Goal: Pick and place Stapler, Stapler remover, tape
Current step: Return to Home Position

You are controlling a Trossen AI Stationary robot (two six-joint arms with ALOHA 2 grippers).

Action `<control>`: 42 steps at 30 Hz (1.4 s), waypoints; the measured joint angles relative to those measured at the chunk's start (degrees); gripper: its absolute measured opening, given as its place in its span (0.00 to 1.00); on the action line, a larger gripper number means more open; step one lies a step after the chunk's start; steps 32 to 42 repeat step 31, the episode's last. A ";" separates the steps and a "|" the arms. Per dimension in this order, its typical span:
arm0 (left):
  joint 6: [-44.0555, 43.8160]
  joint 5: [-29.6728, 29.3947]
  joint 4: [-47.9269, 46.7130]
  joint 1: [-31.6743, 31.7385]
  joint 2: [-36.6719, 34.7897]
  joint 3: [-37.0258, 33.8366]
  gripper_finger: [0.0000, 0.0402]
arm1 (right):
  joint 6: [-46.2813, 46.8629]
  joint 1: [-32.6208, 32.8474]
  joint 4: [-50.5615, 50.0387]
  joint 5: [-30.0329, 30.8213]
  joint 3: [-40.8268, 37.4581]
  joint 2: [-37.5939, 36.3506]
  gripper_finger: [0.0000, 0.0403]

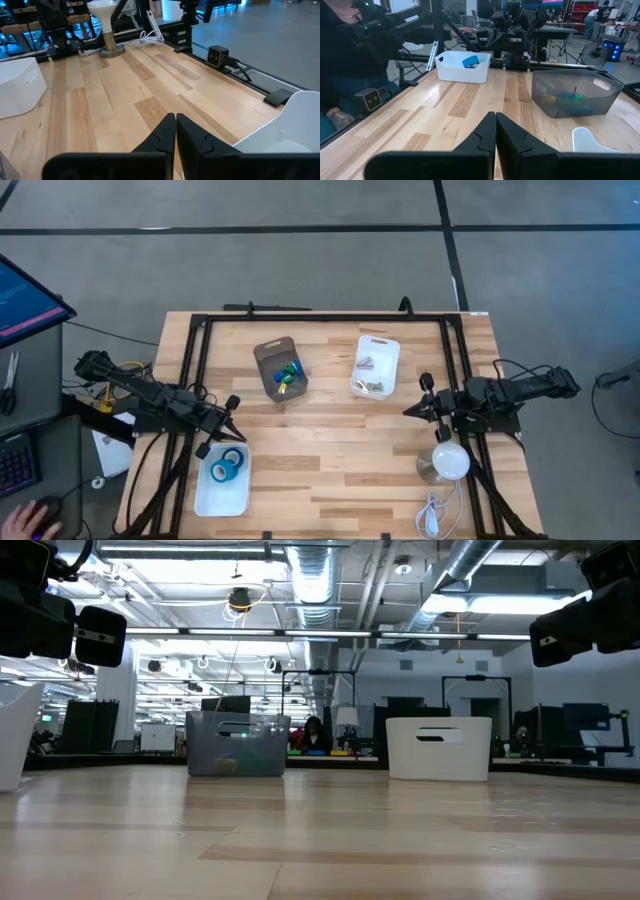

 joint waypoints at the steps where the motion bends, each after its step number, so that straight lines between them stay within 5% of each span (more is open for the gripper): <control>1: 0.00 0.00 -0.01 0.01 0.00 0.00 0.02 | 0.00 0.00 0.00 0.00 0.00 0.00 0.00; 42: 0.00 0.00 0.59 0.00 0.00 0.00 0.02 | 0.00 0.00 0.00 0.00 0.00 0.00 0.00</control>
